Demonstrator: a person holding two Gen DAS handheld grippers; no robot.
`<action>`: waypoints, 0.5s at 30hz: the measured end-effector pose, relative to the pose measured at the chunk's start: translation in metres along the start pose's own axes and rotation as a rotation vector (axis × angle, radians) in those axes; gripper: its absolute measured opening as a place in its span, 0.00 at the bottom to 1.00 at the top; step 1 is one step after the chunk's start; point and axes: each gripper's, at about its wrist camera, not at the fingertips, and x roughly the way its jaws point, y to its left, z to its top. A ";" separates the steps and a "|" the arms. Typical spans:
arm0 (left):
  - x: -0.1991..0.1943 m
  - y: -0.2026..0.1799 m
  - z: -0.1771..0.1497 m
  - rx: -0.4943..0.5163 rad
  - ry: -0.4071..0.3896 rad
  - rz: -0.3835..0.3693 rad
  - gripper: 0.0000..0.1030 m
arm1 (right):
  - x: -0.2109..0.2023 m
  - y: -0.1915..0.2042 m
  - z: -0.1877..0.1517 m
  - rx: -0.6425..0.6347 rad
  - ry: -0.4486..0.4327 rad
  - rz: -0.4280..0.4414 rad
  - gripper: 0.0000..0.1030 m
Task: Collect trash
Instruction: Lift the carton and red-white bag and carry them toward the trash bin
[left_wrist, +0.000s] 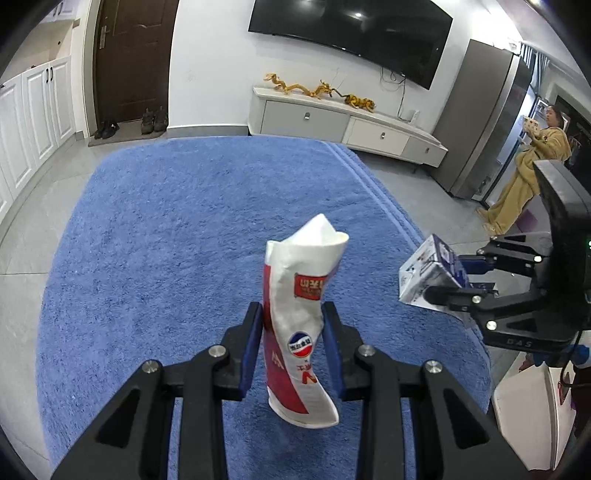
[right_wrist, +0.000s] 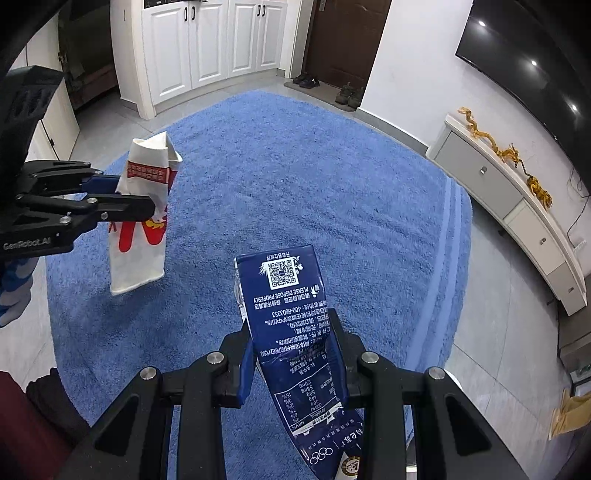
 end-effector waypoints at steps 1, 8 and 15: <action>-0.002 -0.001 0.000 0.000 -0.006 0.000 0.29 | -0.001 0.001 -0.001 0.000 -0.002 -0.004 0.31; -0.007 -0.006 -0.005 0.007 -0.028 0.011 0.29 | 0.002 -0.001 -0.002 0.012 0.002 -0.004 0.31; -0.003 -0.009 -0.007 0.017 -0.033 0.052 0.29 | 0.010 -0.004 -0.003 0.022 0.013 0.007 0.31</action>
